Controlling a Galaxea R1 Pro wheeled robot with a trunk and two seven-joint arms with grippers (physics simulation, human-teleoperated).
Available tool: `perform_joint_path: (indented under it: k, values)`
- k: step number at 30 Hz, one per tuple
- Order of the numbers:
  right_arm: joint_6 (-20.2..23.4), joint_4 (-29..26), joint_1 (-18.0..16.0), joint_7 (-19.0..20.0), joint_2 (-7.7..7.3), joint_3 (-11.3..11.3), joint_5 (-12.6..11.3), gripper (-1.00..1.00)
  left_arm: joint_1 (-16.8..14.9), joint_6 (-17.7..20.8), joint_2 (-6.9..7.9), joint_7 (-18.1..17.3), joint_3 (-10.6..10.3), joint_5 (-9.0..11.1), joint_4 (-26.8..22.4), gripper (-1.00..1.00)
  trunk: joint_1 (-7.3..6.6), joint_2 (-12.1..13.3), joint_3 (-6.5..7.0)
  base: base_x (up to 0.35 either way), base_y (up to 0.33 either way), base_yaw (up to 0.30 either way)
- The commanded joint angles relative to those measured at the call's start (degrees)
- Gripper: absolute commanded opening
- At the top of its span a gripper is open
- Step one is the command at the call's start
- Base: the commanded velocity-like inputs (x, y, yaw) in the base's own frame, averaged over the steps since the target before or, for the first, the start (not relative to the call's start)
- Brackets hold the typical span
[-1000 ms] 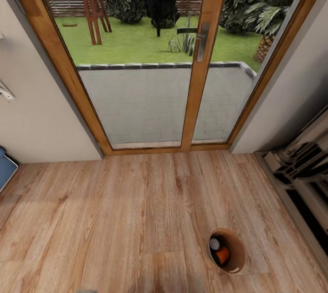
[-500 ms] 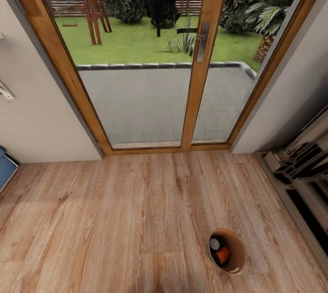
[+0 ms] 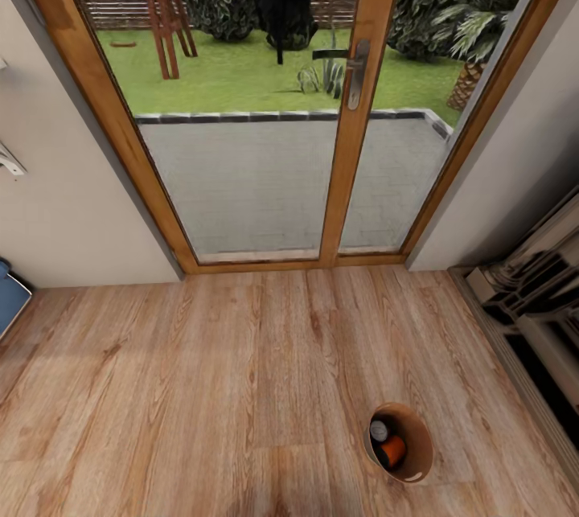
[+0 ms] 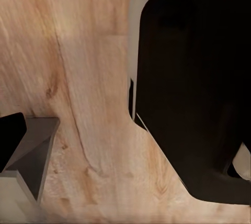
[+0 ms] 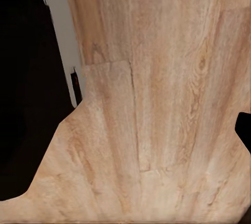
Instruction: Put the three can of soda from the living room inside the tash can in the kitchen.
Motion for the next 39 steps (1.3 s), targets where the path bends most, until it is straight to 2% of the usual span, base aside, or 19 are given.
perform_joint_path:
  k: [1, 7, 11, 21, 39]
  values:
    - [-0.01, 0.01, 0.99, 0.0, 0.99, 0.0, -0.01, 1.0, 0.36, 0.03, -0.12, -0.02, 0.02, -0.01, 0.02, 1.0, 0.0, 0.0, 0.0, 0.0, 0.0, 0.0]
    - [0.0, 0.04, 4.74, 0.0, 4.11, -0.01, -0.02, 1.0, 2.89, 0.0, -0.64, -0.05, 0.11, 0.09, -0.03, 1.0, 0.0, 0.0, 0.0, 0.0, 0.0, 0.0]
    - [0.0, 0.01, 6.06, 0.0, 4.94, -0.01, -0.02, 1.0, 3.54, -0.01, -0.7, -0.05, 0.12, 0.12, -0.04, 1.0, 0.0, 0.0, 0.0, 0.0, 0.0, 0.0]
    - [-0.02, -0.04, 7.01, 0.0, 5.47, -0.02, 0.09, 1.0, 4.05, 0.01, -0.72, -0.06, 0.16, 0.07, 0.04, 1.0, 0.0, 0.0, 0.0, 0.0, 0.0, 0.0]
    - [-0.02, -0.04, 7.06, 0.0, 5.46, -0.02, 0.06, 1.0, 4.14, -0.01, -0.74, -0.06, 0.14, 0.06, 0.01, 1.0, 0.0, 0.0, 0.0, 0.0, 0.0, 0.0]
